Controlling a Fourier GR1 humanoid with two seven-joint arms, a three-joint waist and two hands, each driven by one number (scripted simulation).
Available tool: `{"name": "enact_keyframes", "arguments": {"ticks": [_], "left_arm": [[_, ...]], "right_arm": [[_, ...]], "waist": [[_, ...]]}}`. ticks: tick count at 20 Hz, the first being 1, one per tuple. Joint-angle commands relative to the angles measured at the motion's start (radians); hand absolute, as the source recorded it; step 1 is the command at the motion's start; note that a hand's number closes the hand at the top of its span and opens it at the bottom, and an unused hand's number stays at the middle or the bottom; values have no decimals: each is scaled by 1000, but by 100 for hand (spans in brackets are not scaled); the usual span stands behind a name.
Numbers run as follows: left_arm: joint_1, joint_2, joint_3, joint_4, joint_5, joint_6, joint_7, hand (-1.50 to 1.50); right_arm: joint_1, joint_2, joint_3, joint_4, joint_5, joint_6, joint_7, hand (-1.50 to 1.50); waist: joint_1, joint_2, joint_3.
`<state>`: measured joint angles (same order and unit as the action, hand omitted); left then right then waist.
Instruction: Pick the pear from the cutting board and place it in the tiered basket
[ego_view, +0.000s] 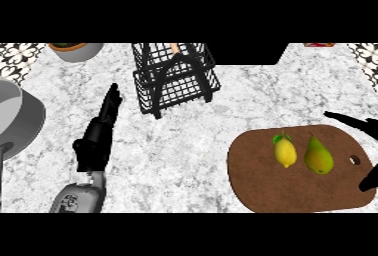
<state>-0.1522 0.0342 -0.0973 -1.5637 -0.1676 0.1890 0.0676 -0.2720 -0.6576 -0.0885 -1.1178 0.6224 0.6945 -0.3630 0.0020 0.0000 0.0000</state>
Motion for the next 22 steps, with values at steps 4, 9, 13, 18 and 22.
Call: {"name": "enact_keyframes", "arguments": {"ticks": [4,9,13,18,22], "left_arm": [[2,12,24,-9,20,-36,-11,0],[56,0,8,-39,-12,-20,-19,0],[20,13,37,-40,8,-40,25,0],[-34,-4,31,-52,-9,-25,77,0],[36,-15,9,-60,-15,-26,20,0]], "right_arm": [[-108,42,26,136,64,-9,-28,-150],[-33,95,14,81,71,-40,-7,-150],[11,97,18,67,83,-60,-52,-150],[-112,136,3,171,88,-40,-9,-150],[-76,139,-4,194,107,-73,-57,-150]], "waist": [[5,1,0],[1,0,0],[-2,-1,0],[3,1,0],[3,1,0]]}}
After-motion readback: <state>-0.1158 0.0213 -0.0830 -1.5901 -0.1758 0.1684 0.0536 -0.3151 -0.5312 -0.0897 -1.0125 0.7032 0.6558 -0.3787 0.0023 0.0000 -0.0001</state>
